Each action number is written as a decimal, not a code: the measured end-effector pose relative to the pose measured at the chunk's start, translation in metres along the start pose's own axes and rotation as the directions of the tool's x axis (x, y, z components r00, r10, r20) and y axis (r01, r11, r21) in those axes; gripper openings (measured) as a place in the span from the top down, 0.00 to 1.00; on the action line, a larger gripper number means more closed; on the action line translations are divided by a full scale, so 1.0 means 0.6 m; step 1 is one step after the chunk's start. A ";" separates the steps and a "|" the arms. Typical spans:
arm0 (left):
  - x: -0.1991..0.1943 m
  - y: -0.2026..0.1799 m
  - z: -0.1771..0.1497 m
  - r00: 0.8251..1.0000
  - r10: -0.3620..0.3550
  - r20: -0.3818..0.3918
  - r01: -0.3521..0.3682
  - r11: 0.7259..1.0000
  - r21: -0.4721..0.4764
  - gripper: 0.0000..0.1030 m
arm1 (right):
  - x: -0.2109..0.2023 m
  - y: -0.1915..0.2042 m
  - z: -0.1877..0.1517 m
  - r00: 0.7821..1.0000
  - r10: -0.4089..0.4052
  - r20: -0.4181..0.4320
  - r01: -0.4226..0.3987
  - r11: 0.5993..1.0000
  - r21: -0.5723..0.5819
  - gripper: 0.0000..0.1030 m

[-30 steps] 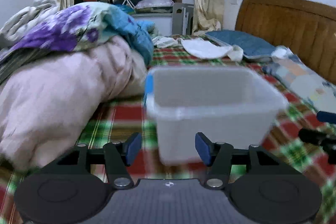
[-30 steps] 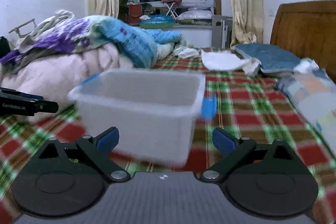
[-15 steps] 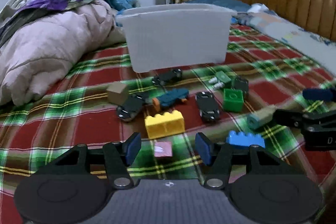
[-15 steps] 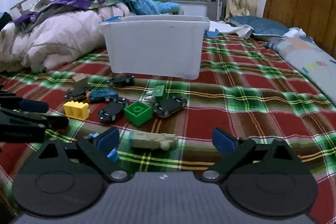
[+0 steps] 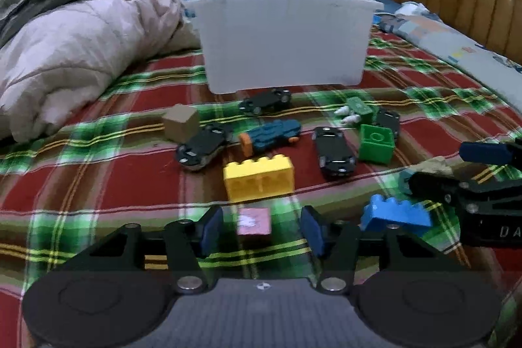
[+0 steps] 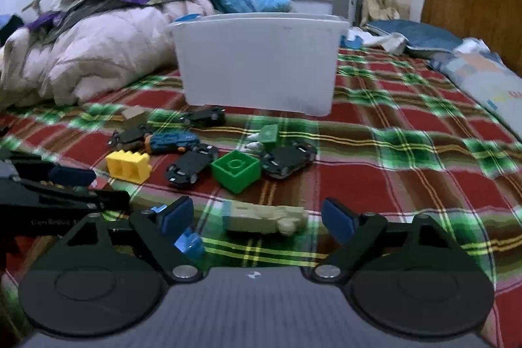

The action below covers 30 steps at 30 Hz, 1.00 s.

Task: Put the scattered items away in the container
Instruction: 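Grasp the small pink block with left tool while right tool grasps beige toy vehicle, then drop the pink block into the bin with left tool while right tool carries beige toy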

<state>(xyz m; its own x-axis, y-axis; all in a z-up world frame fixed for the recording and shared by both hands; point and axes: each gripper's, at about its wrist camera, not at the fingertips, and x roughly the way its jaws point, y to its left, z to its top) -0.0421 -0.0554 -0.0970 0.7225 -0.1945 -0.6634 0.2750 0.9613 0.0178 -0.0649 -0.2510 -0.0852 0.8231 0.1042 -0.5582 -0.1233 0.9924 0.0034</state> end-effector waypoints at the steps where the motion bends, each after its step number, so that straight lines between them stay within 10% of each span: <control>1: 0.004 0.003 0.000 1.000 -0.001 -0.010 0.001 1.000 -0.005 0.44 | 0.004 0.002 -0.001 1.000 -0.007 -0.010 0.007 1.000 -0.005 0.14; 6: 0.011 0.005 0.001 1.000 -0.020 -0.013 0.020 1.000 -0.020 0.45 | 0.017 -0.004 -0.001 0.999 -0.007 -0.047 0.009 0.999 0.038 0.15; 8: 0.014 0.002 0.002 0.999 -0.041 -0.010 0.041 0.999 -0.017 0.68 | 0.023 -0.011 -0.004 0.998 0.001 -0.070 0.003 0.998 0.066 0.31; 13: 0.013 -0.005 0.000 0.999 -0.051 -0.001 0.051 0.999 -0.014 0.77 | 0.025 -0.016 -0.007 0.997 0.015 -0.072 -0.008 0.996 0.091 0.36; 30: -0.030 0.009 0.026 0.995 -0.038 0.091 0.039 0.999 -0.015 0.78 | -0.006 -0.023 0.005 1.000 0.004 0.029 -0.006 0.996 0.091 0.36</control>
<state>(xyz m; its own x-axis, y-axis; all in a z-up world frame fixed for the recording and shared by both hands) -0.0437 -0.0495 -0.0735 0.7663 -0.2475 -0.5929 0.2935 0.9558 -0.0196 -0.0646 -0.2647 -0.0805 0.8386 0.1098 -0.5336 -0.0778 0.9936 0.0822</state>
